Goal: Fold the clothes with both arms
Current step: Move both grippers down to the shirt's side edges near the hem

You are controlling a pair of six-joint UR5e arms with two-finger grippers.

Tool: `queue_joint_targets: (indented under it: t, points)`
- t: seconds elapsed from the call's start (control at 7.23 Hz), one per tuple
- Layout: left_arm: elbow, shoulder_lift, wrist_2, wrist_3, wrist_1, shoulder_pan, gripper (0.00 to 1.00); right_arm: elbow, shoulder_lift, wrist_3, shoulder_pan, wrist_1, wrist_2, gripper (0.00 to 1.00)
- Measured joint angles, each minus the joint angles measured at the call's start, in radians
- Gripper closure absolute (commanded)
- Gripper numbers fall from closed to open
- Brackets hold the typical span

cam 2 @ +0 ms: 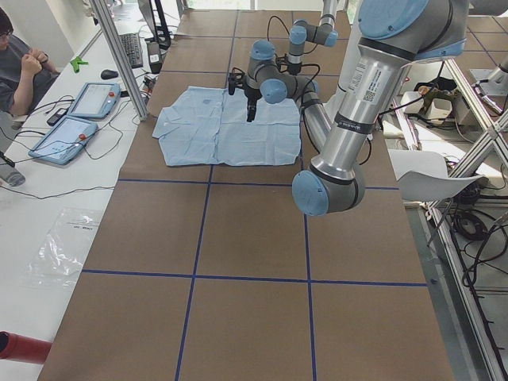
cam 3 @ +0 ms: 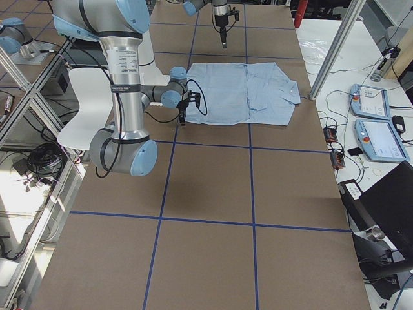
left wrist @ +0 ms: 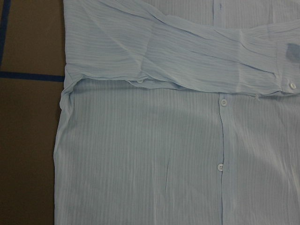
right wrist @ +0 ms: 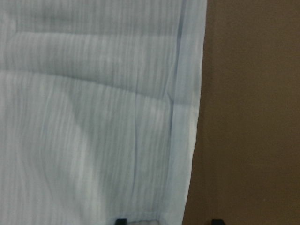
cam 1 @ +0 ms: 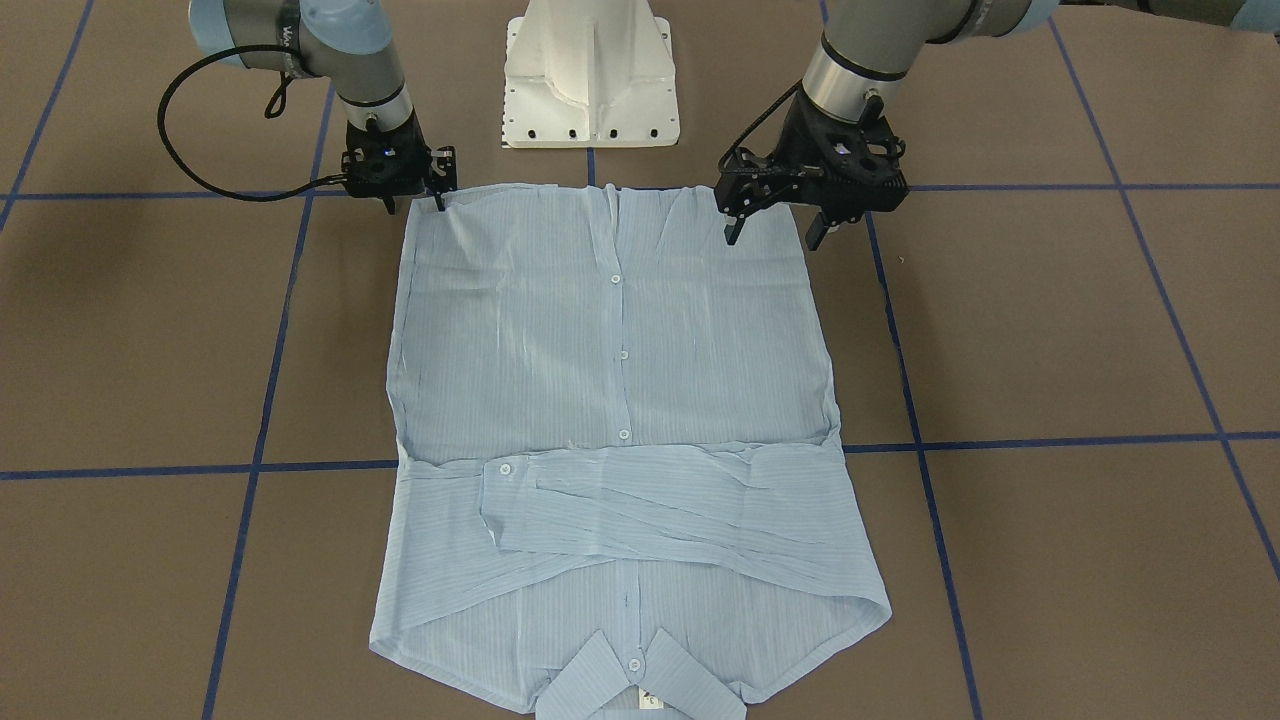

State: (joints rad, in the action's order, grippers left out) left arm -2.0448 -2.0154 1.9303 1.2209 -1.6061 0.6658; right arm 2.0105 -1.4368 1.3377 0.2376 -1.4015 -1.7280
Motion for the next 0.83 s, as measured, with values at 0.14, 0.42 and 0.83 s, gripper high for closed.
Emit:
queue_joint_targets:
  t: [0.14,0.42,0.83]
  points:
    - [0.000,0.000,0.000,0.000,0.000,0.000,0.03,0.000,-0.002,0.000,0.001,0.000,-0.005,0.57]
    - [0.001,0.000,-0.001,0.000,0.000,0.000,0.04,0.001,-0.003,-0.001,0.002,-0.002,-0.013,0.81]
    - [0.004,0.001,-0.002,0.000,0.000,0.000,0.07,0.009,-0.001,-0.006,0.012,-0.004,-0.040,0.99]
